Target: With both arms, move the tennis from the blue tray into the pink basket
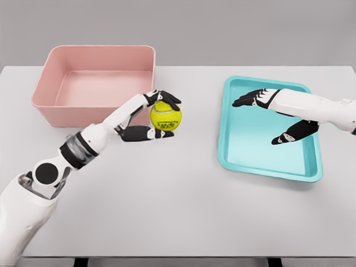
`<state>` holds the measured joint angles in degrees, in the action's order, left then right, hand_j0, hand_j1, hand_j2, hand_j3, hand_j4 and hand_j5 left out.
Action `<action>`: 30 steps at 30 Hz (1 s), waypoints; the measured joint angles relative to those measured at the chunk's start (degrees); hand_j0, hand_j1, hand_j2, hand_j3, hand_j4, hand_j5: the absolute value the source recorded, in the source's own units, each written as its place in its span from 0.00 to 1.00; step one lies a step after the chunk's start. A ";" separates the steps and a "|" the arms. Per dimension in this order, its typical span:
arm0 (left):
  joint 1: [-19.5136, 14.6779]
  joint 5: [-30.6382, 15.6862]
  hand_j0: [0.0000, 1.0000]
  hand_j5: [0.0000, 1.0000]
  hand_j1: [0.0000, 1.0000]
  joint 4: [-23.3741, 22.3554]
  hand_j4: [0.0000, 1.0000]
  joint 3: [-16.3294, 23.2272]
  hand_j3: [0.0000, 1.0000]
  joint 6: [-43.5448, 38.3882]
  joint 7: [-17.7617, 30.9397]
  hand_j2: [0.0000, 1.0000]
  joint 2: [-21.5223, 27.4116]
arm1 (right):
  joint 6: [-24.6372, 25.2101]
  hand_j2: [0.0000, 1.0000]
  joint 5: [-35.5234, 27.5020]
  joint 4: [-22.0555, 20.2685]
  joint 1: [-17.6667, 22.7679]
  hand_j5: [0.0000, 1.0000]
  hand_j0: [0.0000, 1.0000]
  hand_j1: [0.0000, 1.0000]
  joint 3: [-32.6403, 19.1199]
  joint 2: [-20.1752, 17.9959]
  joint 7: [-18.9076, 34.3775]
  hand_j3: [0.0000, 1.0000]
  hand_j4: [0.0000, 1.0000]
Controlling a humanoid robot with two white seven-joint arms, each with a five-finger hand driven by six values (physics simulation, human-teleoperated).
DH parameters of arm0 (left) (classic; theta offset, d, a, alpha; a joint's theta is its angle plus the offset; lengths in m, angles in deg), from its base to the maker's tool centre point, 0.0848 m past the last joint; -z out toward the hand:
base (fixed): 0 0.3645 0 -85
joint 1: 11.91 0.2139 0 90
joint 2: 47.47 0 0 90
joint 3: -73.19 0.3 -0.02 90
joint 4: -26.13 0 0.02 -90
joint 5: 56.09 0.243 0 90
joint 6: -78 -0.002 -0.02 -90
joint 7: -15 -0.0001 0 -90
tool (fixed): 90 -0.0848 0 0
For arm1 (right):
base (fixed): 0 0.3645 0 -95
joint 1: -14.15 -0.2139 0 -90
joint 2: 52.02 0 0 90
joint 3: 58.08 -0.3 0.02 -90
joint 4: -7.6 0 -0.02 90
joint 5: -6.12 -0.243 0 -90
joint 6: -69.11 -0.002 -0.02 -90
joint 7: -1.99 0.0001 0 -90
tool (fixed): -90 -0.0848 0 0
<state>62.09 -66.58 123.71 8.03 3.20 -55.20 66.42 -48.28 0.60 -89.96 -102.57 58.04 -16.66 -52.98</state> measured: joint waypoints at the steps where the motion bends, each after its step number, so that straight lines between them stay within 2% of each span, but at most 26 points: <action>1: -0.70 -0.42 0.47 0.47 0.47 0.04 0.47 -0.24 0.47 -0.02 0.00 0.47 0.09 | 0.00 1.00 -0.01 0.01 -0.09 1.00 1.00 1.00 -0.01 0.01 0.00 1.00 1.00; 8: -2.29 -2.91 0.46 0.46 0.46 0.04 0.46 -2.24 0.46 -0.12 0.00 0.46 0.38 | 0.40 1.00 0.00 -0.04 0.00 1.00 1.00 1.00 -0.07 0.06 0.00 1.00 1.00; 15: -4.40 -3.31 0.46 0.46 0.46 -0.88 0.46 -4.52 0.46 -1.23 -0.08 0.46 0.35 | 0.45 1.00 0.00 -0.12 -0.09 1.00 1.00 1.00 -0.37 0.46 0.00 1.00 1.00; 20: -6.33 -3.34 0.46 0.46 0.46 -3.65 0.46 -5.61 0.46 -2.41 -0.16 0.46 0.34 | 0.41 1.00 0.00 -0.14 -0.18 1.00 1.00 1.00 -0.49 1.54 0.00 1.00 1.00; 28: -6.42 -3.24 0.47 0.47 0.47 -7.72 0.47 -8.52 0.47 -3.55 -0.16 0.47 0.40 | 0.36 1.00 0.09 -0.15 -0.09 1.00 1.00 1.00 -0.45 2.94 0.00 1.00 1.00; 30: -7.82 -3.26 0.47 0.47 0.47 -9.01 0.47 -9.34 0.47 -3.61 -0.12 0.47 0.42 | 0.38 1.00 0.09 -0.32 -0.18 1.00 1.00 1.00 -0.44 3.01 0.00 1.00 1.00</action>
<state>54.27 -69.85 114.70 -1.31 -0.41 -55.32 66.84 -47.90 0.69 -90.28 -102.75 57.59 -13.65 -52.98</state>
